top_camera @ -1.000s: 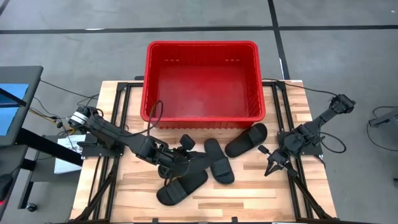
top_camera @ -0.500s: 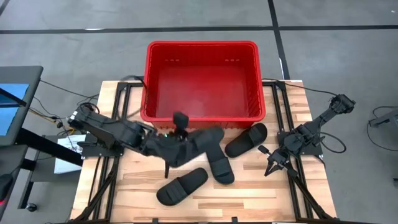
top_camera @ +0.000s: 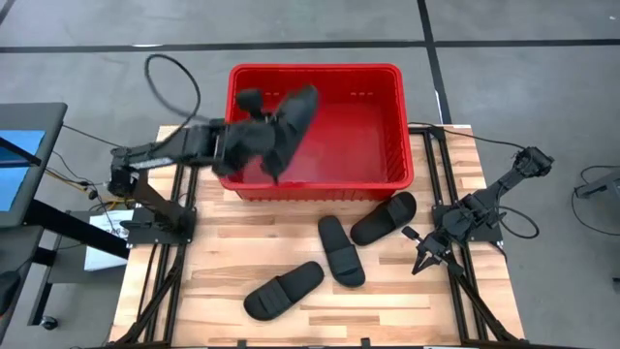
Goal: Pick and place slides into bin
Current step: Put the slide into the bin
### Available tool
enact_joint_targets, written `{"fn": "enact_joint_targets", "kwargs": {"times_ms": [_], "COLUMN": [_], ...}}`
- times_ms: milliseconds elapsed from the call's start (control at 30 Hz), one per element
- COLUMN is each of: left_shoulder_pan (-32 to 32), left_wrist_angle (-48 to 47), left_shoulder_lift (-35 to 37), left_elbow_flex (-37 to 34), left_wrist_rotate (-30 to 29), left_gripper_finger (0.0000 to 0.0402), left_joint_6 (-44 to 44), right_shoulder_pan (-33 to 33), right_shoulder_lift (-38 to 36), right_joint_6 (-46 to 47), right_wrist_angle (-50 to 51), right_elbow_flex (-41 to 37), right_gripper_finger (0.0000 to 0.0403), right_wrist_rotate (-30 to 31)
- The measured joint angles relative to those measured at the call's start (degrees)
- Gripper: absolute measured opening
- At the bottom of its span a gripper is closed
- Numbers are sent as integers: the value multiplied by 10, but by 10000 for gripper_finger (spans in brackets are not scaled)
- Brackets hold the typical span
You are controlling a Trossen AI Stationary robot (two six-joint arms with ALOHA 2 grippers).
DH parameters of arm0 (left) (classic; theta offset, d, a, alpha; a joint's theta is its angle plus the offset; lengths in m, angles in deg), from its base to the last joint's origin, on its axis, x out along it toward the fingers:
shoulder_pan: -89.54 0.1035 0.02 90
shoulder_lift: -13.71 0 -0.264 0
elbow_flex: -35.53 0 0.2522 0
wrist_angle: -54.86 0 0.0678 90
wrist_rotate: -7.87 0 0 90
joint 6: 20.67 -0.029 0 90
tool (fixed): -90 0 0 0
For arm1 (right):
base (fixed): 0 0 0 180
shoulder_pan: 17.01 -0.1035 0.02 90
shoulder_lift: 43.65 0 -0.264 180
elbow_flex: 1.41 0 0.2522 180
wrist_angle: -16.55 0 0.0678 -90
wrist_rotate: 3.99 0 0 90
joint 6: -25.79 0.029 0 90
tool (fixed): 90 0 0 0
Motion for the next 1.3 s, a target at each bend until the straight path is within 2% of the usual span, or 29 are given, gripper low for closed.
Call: {"fn": "enact_joint_targets", "kwargs": {"times_ms": [233,433,900,1300], "left_shoulder_pan": [145,214,241,257], "left_wrist_angle": [-35,-31,88,139], "left_shoulder_lift": [-14,-15,-15,-15], "left_elbow_flex": [-16,-98,-297,-371], "left_wrist_rotate": [59,99,127,153], "left_gripper_finger": [0,0,0,0], "left_joint_6": [93,99,86,79], "right_shoulder_pan": [0,0,0,0], "right_shoulder_lift": [0,0,0,0], "right_joint_6": [0,0,0,0], "right_wrist_angle": [0,0,0,0], "right_elbow_flex": [0,0,0,0], "right_gripper_finger": [0,0,0,0], "right_wrist_rotate": [0,0,0,0]}}
